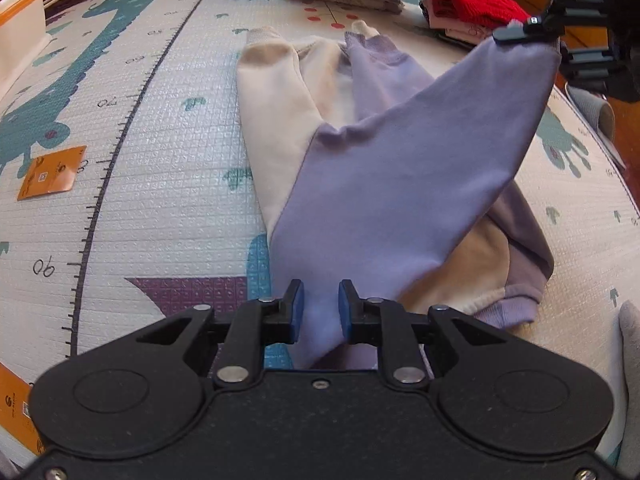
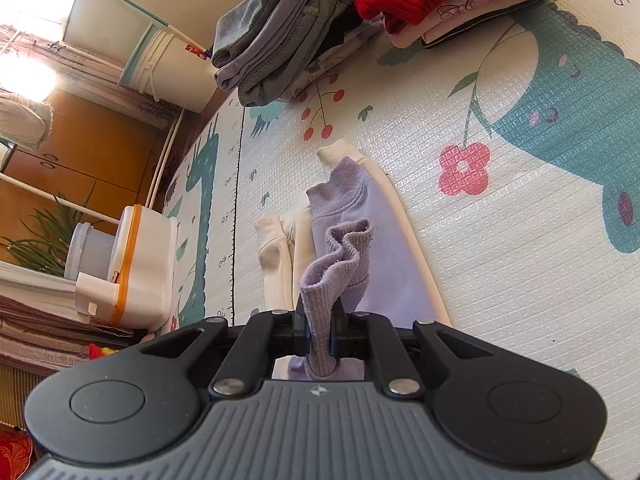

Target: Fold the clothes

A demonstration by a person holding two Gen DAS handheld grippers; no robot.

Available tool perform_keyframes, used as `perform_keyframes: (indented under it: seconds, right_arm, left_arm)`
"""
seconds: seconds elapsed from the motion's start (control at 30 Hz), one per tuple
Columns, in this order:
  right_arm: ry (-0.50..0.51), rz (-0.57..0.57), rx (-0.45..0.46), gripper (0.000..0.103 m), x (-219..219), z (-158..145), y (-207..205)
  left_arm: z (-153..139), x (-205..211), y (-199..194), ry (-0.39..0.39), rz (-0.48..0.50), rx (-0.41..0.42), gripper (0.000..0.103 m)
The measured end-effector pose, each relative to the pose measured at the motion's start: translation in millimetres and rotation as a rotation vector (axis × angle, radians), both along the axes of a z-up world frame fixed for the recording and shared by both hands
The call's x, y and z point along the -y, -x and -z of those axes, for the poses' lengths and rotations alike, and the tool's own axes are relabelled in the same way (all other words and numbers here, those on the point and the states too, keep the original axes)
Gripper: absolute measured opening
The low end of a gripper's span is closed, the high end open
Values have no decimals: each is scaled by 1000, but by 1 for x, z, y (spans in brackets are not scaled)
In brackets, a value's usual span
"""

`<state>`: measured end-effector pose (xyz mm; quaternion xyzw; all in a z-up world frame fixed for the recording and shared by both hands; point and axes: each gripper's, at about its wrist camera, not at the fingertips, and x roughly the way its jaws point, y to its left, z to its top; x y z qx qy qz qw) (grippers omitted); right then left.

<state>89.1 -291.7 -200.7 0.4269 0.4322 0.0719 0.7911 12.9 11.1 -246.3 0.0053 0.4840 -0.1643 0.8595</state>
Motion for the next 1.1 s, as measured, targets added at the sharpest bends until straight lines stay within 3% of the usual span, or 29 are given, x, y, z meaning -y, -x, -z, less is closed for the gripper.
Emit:
perform_keyframes:
  seconds: [0.07, 0.17, 0.3, 0.4, 0.47, 0.57, 0.63, 0.73, 0.83, 0.87, 0.93, 1.03, 1.1]
  right_arm:
    - [17, -8, 4, 12, -2, -3, -4]
    - [30, -15, 8, 12, -3, -7, -10]
    - [51, -37, 13, 12, -9, -13, -18]
    - [62, -52, 19, 12, -15, -17, -20]
    - [74, -56, 21, 12, -17, -19, -20]
    - [101, -73, 13, 12, -18, -18, -21]
    - [111, -71, -5, 12, -16, -12, -19]
    - [119, -54, -35, 12, -11, -2, -16]
    - [105, -41, -43, 12, -10, -1, -17]
    - [105, -40, -41, 12, -10, -3, -18]
    - [110, -43, -36, 12, -13, -7, -22]
    - [121, -57, -37, 12, -20, -11, -30]
    - [116, -60, -47, 12, -25, -12, -36]
  left_arm:
    - [-7, -21, -5, 99, -99, 5, 17]
    - [-27, -44, -16, 97, -180, 59, 17]
    - [-37, -44, -19, 93, -151, 93, 17]
    - [-15, -23, -12, 102, -96, 52, 17]
    - [10, -2, -2, 26, -23, -10, 17]
    - [19, -4, 9, 79, -55, 12, 15]
    - [17, -14, 1, 128, -74, -33, 15]
    - [2, -12, -1, 73, 16, 27, 15]
    - [-14, -14, -1, 147, 44, 95, 18]
    - [-20, -10, 1, 141, 80, 118, 22]
    - [-26, 8, 9, 52, 204, 172, 49]
    - [-22, 32, 20, -100, 354, 220, 50]
    - [-12, 36, 24, -132, 384, 220, 50]
